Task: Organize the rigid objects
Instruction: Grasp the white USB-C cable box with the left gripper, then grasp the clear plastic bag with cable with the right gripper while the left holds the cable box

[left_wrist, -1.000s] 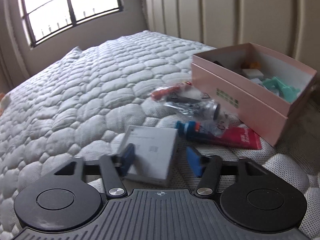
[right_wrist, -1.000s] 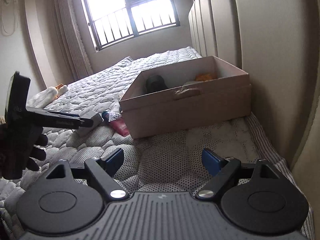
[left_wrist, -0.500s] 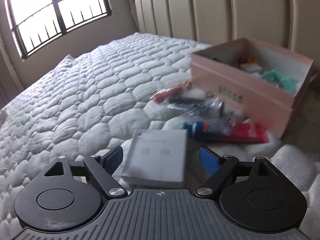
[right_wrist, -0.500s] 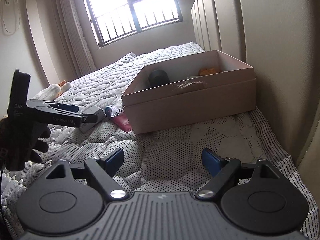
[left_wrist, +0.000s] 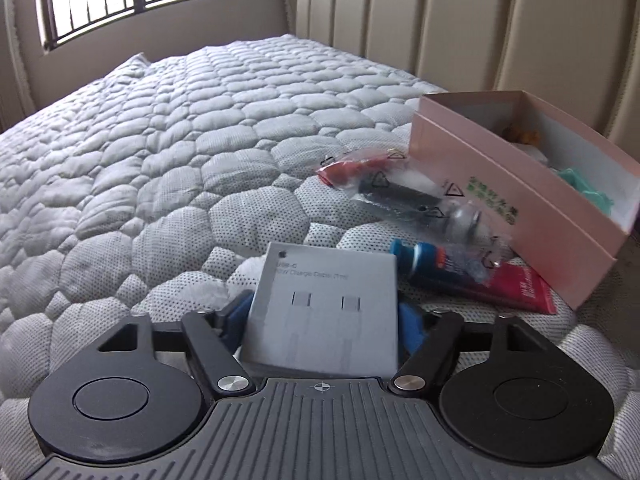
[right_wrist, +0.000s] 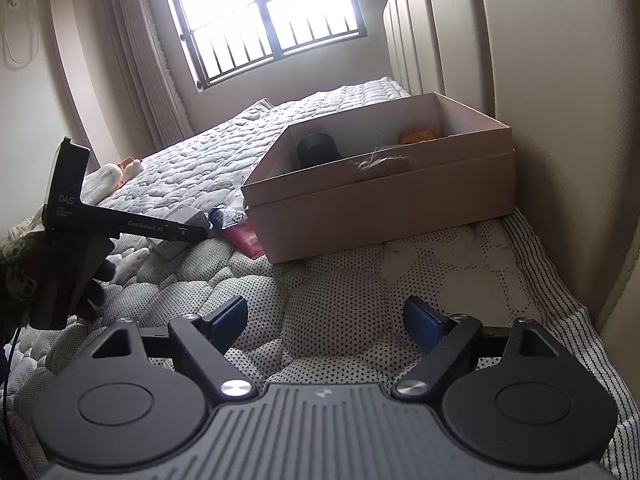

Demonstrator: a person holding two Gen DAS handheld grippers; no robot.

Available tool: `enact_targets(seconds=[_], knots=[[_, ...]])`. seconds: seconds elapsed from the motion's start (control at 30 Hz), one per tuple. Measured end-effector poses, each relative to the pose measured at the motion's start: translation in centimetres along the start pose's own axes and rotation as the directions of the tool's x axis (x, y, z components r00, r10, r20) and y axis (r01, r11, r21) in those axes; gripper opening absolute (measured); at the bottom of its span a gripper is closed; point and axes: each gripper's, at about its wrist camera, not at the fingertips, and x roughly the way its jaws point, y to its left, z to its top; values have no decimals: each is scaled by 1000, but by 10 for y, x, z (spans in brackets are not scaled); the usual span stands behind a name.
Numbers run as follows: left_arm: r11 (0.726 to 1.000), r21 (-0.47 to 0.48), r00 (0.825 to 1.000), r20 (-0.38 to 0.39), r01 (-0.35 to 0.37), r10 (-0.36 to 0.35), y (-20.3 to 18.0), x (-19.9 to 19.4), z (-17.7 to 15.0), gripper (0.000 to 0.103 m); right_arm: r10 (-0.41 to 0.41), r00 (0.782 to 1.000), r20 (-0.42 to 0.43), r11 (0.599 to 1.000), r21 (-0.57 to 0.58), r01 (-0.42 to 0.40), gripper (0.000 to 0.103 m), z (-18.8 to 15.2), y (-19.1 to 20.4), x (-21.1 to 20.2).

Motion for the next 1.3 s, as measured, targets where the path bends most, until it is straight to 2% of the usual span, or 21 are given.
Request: enact_targets(seconds=[0.07,0.13,0.27,0.33,0.43,0.5,0.57,0.67,0.77,0.83,0.9,0.93,0.97,1.03,1.13,1.23,1.3], knots=[[1000,-18,1000,-11,23,-23,-1,-11,-5,74,-6,1000,-2,1000,-4,6,86,0,1,0],[997,-58,999,19,50,-49,-2,-30,-15,74,-15,1000,-9,1000,-14,15,86,1,3,2],[973,-223,997,63,62,-49,-11,-79,-39,74,-58,998,-27,995,-86,55,86,16,22,3],[957,-275,994,88,90,-68,-17,-96,-50,74,-56,998,10,986,-157,57,86,38,42,-2],[959,-262,989,123,111,-81,-23,-106,-53,74,-31,999,29,971,-238,37,86,91,82,0],[950,-283,984,149,133,-93,-18,-106,-53,74,-23,999,-25,966,-259,16,86,131,108,17],[933,-327,981,169,148,-96,-8,-103,-58,74,-21,992,-121,970,-244,-9,85,166,128,49],[918,-385,991,124,90,-45,6,-93,-64,74,-61,969,-241,970,-243,1,85,198,154,114],[887,-447,989,137,113,-57,19,-96,-66,74,-194,939,-284,939,-331,94,78,201,175,183],[880,-457,985,161,132,-64,23,-102,-67,74,-277,915,-295,907,-394,148,68,196,179,223],[875,-459,983,168,150,-80,23,-102,-66,74,-316,885,-341,897,-412,161,57,188,176,253],[873,-460,982,165,162,-95,23,-102,-66,74,-324,873,-365,897,-411,161,55,185,173,264],[870,-461,980,162,175,-112,23,-100,-65,74,-332,867,-373,896,-412,166,55,183,170,273],[866,-459,977,163,200,-140,21,-99,-64,74,-341,868,-361,893,-413,178,55,186,169,285],[870,-451,977,164,200,-139,18,-101,-65,74,-341,872,-351,899,-391,194,55,195,164,295],[869,-455,979,151,194,-140,19,-98,-65,74,-368,857,-360,894,-390,220,55,197,157,306],[870,-455,980,142,188,-138,18,-96,-65,74,-381,850,-364,882,-420,215,48,193,156,311]])
